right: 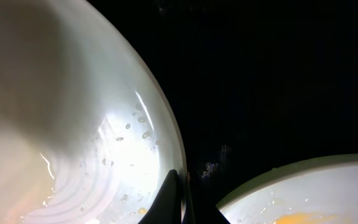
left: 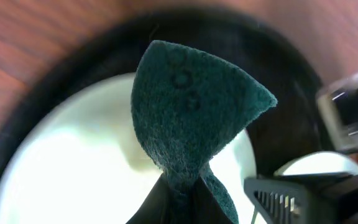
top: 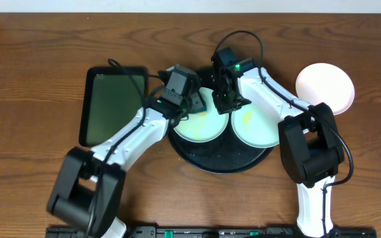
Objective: Clean dirty plates on tray and stack at the side
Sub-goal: 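Scrub the green plate with the sponge while the right gripper holds it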
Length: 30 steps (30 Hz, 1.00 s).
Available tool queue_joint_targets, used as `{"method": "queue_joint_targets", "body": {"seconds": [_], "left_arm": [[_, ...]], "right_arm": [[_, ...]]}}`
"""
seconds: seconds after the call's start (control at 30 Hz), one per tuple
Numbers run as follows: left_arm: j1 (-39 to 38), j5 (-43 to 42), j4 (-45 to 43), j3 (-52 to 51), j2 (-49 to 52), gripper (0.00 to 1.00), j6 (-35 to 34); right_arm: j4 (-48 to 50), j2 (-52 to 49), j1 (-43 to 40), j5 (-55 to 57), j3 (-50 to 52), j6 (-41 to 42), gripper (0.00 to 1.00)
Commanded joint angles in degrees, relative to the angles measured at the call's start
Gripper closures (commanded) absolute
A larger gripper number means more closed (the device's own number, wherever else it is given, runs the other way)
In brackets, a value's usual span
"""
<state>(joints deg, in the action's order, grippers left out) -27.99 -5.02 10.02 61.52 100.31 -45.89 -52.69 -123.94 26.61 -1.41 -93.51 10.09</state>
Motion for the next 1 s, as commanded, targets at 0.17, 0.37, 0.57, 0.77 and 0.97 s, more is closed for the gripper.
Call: {"method": "queue_joint_targets", "body": {"seconds": [0.17, 0.37, 0.57, 0.77, 0.97], "left_arm": [[-0.3, -4.6, -0.3, 0.6, 7.4, 0.92, -2.7], [-0.3, 8.0, 3.8, 0.6, 8.6, 0.92, 4.2], [1.7, 22.2, 10.6, 0.7, 7.0, 0.93, 4.3], [3.8, 22.3, 10.0, 0.7, -1.3, 0.93, 4.9], [3.6, 3.7, 2.5, 0.6, -4.5, 0.92, 0.4]], "right_arm": [[0.1, 1.5, -0.7, 1.3, 0.3, 0.6, 0.99], [-0.1, 1.5, -0.7, 1.2, 0.4, 0.6, 0.99], [-0.7, 1.5, -0.7, 1.2, 0.6, 0.6, 0.99], [-0.7, 1.5, -0.7, 1.2, 0.6, 0.6, 0.99], [-0.6, 1.5, -0.7, 1.1, 0.6, 0.6, 0.99]]}}
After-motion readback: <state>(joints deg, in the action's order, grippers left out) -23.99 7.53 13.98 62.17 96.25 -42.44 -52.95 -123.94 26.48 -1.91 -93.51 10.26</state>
